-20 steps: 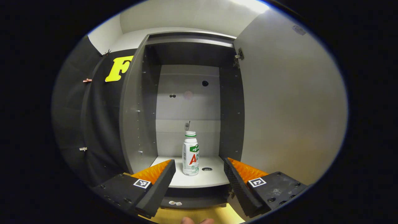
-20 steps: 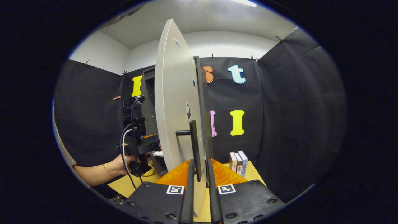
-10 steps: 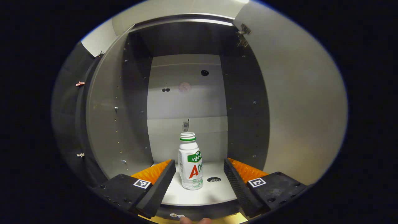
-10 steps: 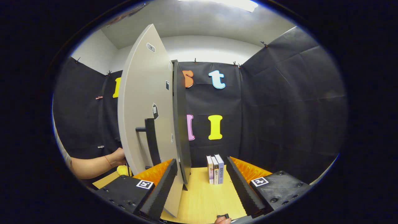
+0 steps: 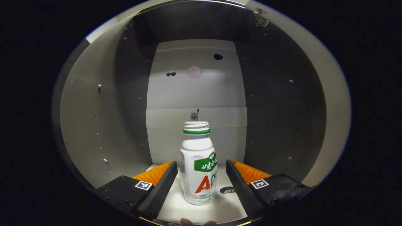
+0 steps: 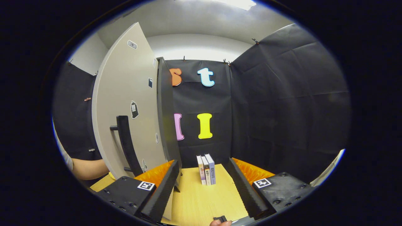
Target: Open the cabinet door with the right hand, grasp the bottle in the cabinet with the left hand and place it on the coaster, then close the cabinet door with the right hand.
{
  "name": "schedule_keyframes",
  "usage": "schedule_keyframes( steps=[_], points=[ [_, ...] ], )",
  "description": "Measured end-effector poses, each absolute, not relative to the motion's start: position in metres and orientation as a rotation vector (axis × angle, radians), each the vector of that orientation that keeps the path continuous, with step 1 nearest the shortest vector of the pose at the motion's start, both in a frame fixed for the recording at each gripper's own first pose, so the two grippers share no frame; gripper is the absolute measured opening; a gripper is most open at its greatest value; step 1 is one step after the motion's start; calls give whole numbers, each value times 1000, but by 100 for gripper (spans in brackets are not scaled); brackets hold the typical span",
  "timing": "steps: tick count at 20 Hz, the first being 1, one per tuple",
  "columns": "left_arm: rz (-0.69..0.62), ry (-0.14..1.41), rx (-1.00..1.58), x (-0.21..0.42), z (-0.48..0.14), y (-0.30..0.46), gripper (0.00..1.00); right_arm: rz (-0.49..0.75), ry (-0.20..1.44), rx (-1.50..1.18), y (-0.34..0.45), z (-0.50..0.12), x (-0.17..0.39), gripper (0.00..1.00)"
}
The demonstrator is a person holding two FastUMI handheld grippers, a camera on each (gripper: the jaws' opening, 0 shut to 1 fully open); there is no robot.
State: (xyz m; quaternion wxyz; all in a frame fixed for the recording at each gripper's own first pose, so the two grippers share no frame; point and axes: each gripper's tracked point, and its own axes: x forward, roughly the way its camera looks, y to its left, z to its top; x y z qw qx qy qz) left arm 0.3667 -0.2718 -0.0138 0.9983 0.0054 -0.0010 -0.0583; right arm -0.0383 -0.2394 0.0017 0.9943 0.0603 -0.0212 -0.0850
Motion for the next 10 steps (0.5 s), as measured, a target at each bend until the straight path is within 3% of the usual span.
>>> schedule_keyframes(
  steps=[2, 4, 10],
  points=[
    [-114, -1, 25, 377, -15, -274, 96, -183, -40, 124, -242, 0, -38, 100],
    [-138, 5, 13, 376, -16, -278, 80, -193, -42, 123, -242, 0, -37, 98],
    [-138, 5, -13, 369, -9, -270, 76, -189, -58, 122, -236, 5, -36, 98]
  ],
)
